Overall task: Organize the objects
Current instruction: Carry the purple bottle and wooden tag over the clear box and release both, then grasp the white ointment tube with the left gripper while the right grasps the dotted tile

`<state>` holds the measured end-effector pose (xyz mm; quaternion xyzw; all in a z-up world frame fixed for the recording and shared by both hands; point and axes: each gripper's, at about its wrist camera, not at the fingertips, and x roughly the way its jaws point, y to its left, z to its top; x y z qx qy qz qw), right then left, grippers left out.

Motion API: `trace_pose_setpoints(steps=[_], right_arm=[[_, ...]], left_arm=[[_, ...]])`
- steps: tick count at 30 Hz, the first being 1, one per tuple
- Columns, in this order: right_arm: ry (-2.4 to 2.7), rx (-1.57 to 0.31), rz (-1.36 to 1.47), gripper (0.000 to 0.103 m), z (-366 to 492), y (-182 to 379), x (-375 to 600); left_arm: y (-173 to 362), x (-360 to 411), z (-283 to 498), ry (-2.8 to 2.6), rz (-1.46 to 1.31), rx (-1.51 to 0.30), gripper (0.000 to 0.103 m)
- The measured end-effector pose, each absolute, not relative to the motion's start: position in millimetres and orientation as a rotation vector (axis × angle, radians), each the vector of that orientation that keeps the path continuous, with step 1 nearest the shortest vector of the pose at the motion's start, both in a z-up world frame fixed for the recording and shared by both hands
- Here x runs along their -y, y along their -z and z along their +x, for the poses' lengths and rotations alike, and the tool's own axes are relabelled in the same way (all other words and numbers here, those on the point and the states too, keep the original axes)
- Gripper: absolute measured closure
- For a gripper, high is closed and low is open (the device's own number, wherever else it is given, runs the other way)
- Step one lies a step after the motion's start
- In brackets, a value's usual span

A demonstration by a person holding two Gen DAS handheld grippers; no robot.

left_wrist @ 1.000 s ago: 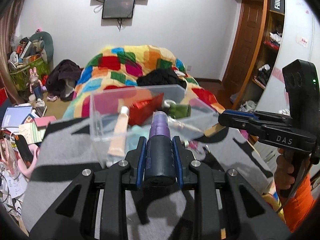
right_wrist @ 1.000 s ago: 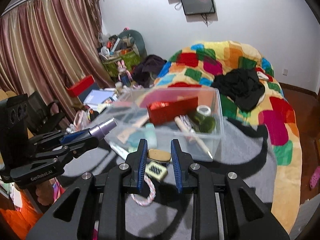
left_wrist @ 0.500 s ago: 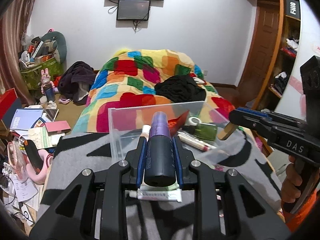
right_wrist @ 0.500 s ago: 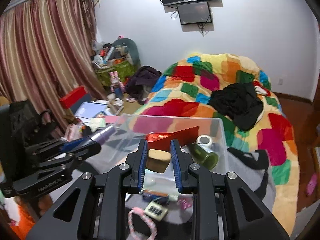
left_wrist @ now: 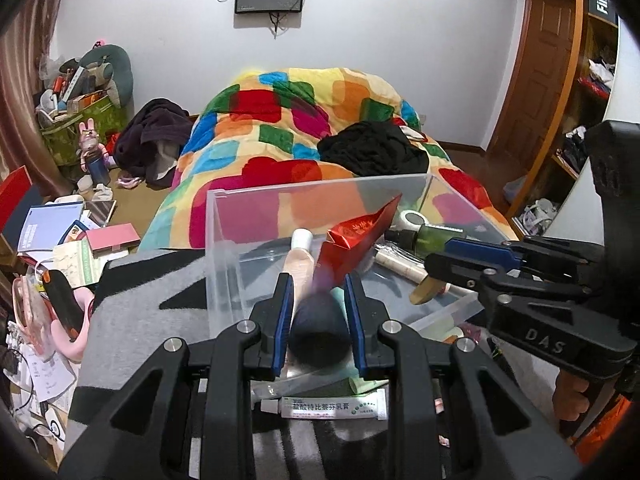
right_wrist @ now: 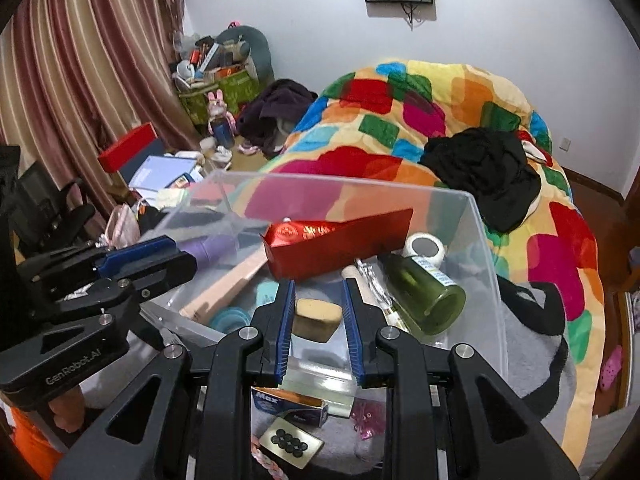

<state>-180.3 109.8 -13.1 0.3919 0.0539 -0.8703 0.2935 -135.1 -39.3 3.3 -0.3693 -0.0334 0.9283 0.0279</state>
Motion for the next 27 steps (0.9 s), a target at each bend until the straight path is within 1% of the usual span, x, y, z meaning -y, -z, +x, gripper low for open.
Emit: trace_pose_setpoints(steps=[5,6,8,10,14,15,16,19,25,27], right_arm=[[2.352,-0.193,1.047,0.081,-178.2,14.0,-113.5],[2.356,-0.193,1.045,0.08,-177.3,12.9,-115.4],[2.366,-0.191,1.042,0.073,-175.7,9.4,-117.9],[2.381,-0.188,1.028,0.069,-172.3,5.5,-122.2],[2.403,-0.191,0.986,0.066,-160.4,-4.3,-132.3],[2.406,-0.195,0.975,0.065,-157.1,-6.3,-134.4],[2.408,-0.197,0.966,0.064,-153.7,-8.3,-136.7],[2.43,-0.205,0.936,0.059,-142.9,-14.0,-144.2],[2.436,-0.217,0.923,0.053,-126.6,-15.5,-157.8],[2.43,-0.223,0.933,0.052,-122.1,-11.1,-161.9]], left_arm=[[-6.7,34.8,-129.9,-2.863,-1.127,0.078,0.076],[-7.8,33.9,-128.3,-2.864,-1.125,0.072,0.074],[-10.7,32.4,-124.9,-2.871,-1.114,0.066,0.066],[-14.8,31.8,-119.6,-2.875,-1.092,0.071,0.056],[-23.7,31.6,-106.4,-2.88,-1.05,0.073,0.048],[-25.6,31.5,-103.4,-2.881,-1.041,0.076,0.044],[-27.6,31.5,-99.9,-2.881,-1.032,0.077,0.04],[-29.5,30.3,-89.9,-2.882,-1.02,0.073,0.034],[-16.7,31.1,-78.1,-2.861,-1.079,0.054,0.032],[-7.8,33.7,-75.6,-2.856,-1.122,0.052,0.031]])
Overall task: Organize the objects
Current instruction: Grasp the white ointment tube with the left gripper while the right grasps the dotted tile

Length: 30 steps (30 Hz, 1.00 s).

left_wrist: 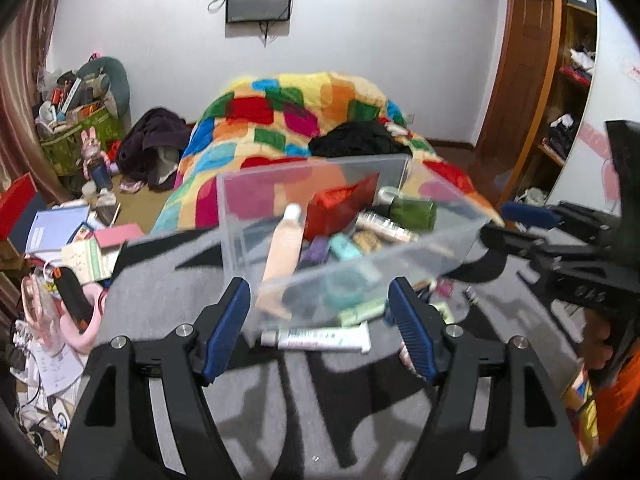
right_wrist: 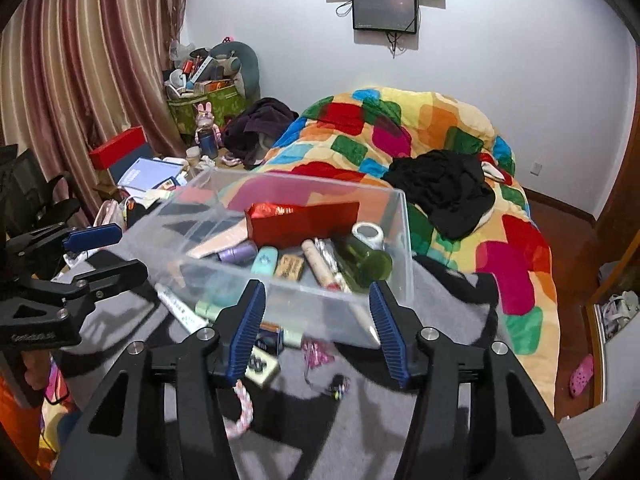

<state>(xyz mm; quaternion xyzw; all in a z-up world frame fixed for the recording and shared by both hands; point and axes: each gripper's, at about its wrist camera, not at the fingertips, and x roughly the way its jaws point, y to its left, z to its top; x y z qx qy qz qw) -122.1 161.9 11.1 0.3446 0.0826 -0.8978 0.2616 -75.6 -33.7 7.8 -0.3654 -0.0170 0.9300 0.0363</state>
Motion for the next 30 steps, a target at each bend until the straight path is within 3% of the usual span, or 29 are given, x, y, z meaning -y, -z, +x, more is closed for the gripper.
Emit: trace_pose_setpoints(steps=[3,7,15,30], right_arm=[[2.413,-0.235,0.964,0.052,-116.3,-1.1,-164.0],[2.374,-0.251,1.018,0.052,-112.3,16.2,-162.5],[2.302,-0.25,1.111,0.052,-114.8,41.8,-149.4],[2.195,-0.202,1.21,0.052,-127.0,60.6,-126.1]], left_arm=[[8.8,41.1,-76.6,-2.835,-1.204,0.07,0.024],[30.8,45.6,-80.8,-2.758,-1.331,0.091,0.023],[49.6,22.3,-96.7,-2.664,-1.453,-0.071,0.011],[67.7,16.8,-122.4,-2.651,-1.61,-0.04,0.007]])
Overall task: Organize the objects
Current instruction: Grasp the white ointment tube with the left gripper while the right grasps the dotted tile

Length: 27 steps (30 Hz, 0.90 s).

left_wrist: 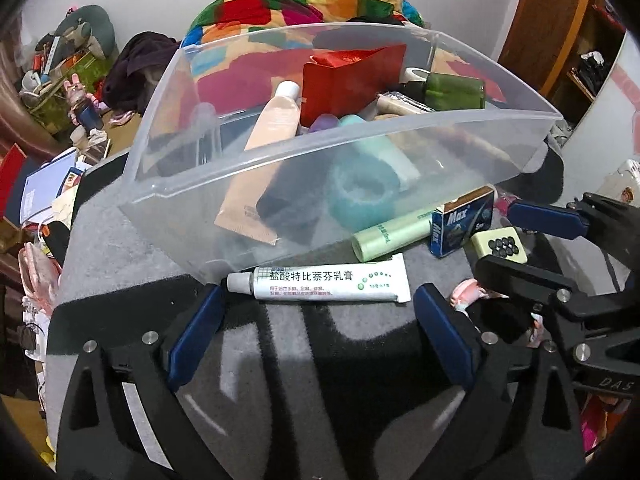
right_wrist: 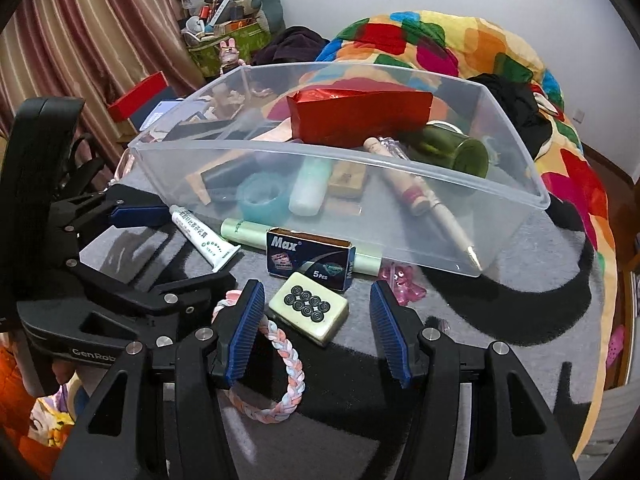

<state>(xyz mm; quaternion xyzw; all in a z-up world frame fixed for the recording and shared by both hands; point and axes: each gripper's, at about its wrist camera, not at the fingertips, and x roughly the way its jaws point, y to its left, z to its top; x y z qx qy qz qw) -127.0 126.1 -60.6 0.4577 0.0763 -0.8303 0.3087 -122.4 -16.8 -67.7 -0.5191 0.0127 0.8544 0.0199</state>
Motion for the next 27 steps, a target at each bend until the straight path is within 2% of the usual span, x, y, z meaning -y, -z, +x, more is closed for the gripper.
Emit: trace_pose_setpoints(steps=[2,3,5,11,14,16,19,24,26,27], right_arm=[[2.188,-0.192,1.226,0.052,-128.1,63.6,-127.8],[2.18,-0.187,1.239,0.052,-129.0,65.8,-128.0],[2.182,-0.187,1.237,0.064,-127.8,66.2,-127.8],[2.175,-0.19,1.217,0.065,-123.2,64.8,-128.8],[2.179,-0.177,1.209,0.065,-121.3,63.5,-131.2],[2.179,-0.168,1.205,0.065,-120.9,62.5,-132.2],[2.179,-0.157,1.199,0.065,-119.7,61.2,-134.5],[2.178,-0.151,1.183,0.065,-114.3,57.9,-138.1],[2.185,-0.159,1.173,0.065,-112.9,55.9,-139.4],[2.191,-0.16,1.168,0.065,-112.3,55.0,-139.7]], left_arm=[[67.9,18.6,-121.7,-2.657,-1.608,-0.024,0.007],[67.2,20.5,-120.8,-2.662,-1.601,-0.013,0.01],[65.7,24.1,-118.6,-2.683,-1.587,-0.001,0.016],[60.9,27.7,-105.2,-2.696,-1.529,0.026,0.034],[59.9,24.0,-93.8,-2.691,-1.487,0.006,0.047],[58.5,20.4,-86.2,-2.677,-1.462,-0.006,0.061],[57.2,16.8,-75.5,-2.656,-1.434,-0.018,0.074],[54.8,24.4,-57.1,-2.634,-1.422,0.016,0.075],[50.0,31.7,-55.8,-2.633,-1.428,0.089,0.075],[48.1,34.6,-57.2,-2.645,-1.431,0.124,0.071]])
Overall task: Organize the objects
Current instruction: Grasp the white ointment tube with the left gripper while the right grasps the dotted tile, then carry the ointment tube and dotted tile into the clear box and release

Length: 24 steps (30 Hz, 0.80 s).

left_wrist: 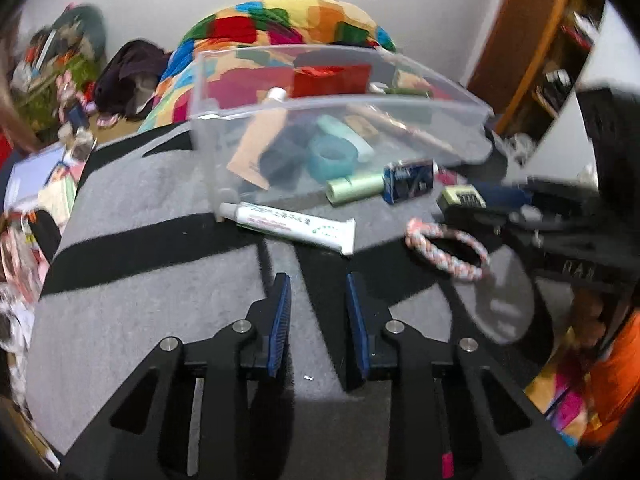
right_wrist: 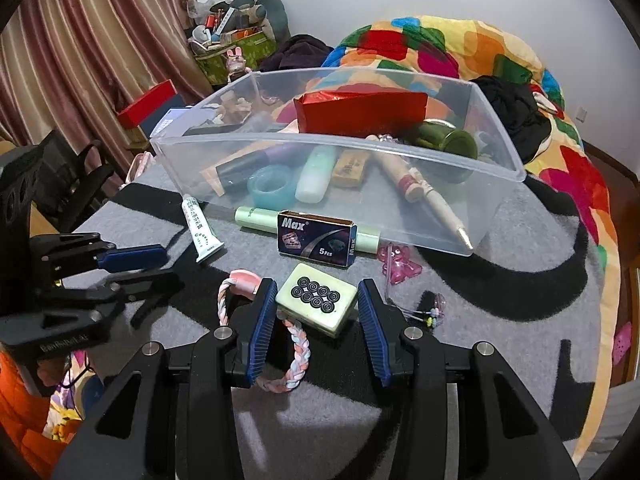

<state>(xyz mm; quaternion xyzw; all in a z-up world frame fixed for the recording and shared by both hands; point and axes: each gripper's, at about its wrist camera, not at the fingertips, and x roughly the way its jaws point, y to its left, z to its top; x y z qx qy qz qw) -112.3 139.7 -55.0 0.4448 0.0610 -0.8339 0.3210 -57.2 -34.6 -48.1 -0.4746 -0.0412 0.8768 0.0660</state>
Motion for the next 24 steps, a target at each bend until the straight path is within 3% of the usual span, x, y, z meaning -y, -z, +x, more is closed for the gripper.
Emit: trace_pose_setpoints(steps=[2,3,4,9,11,12,13,19,24], right_arm=[[2.198,-0.154,1.163,0.065,-112.4,53.2,-139.8],[2.198,-0.149,1.164,0.065,-112.8,52.8,-139.3],[2.197,-0.145,1.164,0.065,-113.0,52.6,-138.9],[2.2,-0.17,1.155,0.065,-109.2,53.1,-138.4],[2.202,-0.172,1.154,0.065,-108.2,53.1,-139.8],[2.203,-0.173,1.152,0.065,-107.9,52.9,-140.3],[2.207,-0.177,1.149,0.065,-107.4,52.6,-140.5],[2.214,-0.178,1.139,0.065,-107.6,53.0,-139.9],[2.228,-0.174,1.13,0.065,-107.8,50.7,-139.7]], left_arm=[[44.8,41.1,-65.9,-2.681,-1.445,0.23,0.051],[43.9,44.5,-70.2,-2.704,-1.447,0.295,0.033],[43.2,48.1,-75.5,-2.721,-1.441,0.392,0.027],[46.4,46.1,-98.1,-2.791,-1.487,0.44,0.027],[56.0,51.5,-106.7,-2.777,-1.555,0.476,0.031],[56.6,53.8,-106.5,-2.797,-1.55,0.469,0.039],[55.8,54.6,-104.9,-2.821,-1.546,0.44,0.059],[58.7,69.6,-83.6,-2.791,-1.533,0.418,0.089],[56.3,71.7,-60.1,-2.784,-1.494,0.367,0.089]])
